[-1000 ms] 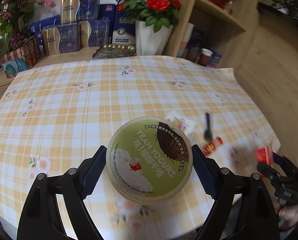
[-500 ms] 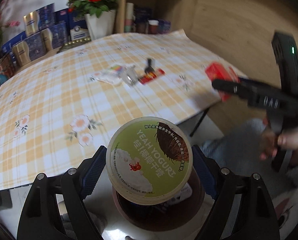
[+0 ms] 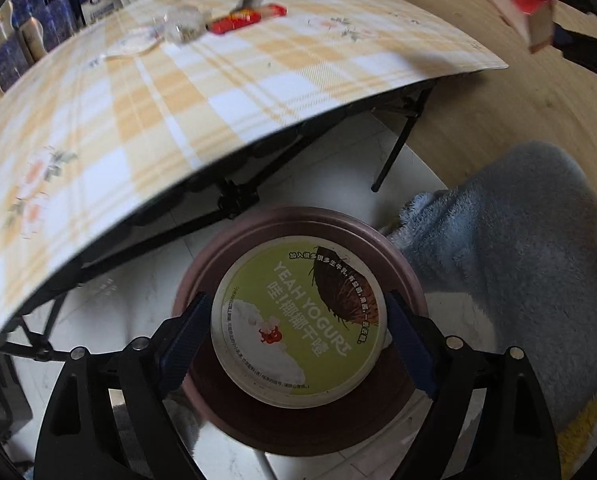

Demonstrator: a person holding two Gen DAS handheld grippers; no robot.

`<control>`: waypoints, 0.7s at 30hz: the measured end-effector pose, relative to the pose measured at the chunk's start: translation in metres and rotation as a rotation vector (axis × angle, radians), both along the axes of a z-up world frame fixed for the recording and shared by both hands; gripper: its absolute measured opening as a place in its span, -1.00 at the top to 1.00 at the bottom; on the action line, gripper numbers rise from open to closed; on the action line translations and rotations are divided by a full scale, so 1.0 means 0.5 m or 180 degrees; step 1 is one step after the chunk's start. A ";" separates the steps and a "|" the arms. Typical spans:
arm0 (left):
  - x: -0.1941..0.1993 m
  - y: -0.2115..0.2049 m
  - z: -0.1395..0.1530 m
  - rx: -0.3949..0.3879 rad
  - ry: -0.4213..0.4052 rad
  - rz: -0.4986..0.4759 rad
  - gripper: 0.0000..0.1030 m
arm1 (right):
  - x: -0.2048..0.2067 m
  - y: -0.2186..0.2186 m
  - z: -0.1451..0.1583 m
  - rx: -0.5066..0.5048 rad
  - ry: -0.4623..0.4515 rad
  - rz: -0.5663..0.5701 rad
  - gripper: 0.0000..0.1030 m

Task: Collect trash
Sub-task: 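Carry the yogurt cup into the bin with the left gripper while the right carries the red box, then lower the red box over the bin and open the right gripper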

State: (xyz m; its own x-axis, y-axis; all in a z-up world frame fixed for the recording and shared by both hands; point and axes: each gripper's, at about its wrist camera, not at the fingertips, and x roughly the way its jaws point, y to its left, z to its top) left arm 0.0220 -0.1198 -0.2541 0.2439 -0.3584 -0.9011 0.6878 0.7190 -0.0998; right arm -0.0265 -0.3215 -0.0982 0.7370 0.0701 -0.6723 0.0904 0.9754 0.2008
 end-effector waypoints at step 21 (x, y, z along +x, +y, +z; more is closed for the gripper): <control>-0.019 0.265 0.245 -0.0710 -0.1301 0.1275 -0.88 | 0.002 0.178 -0.074 -0.0233 0.0244 0.0854 -0.74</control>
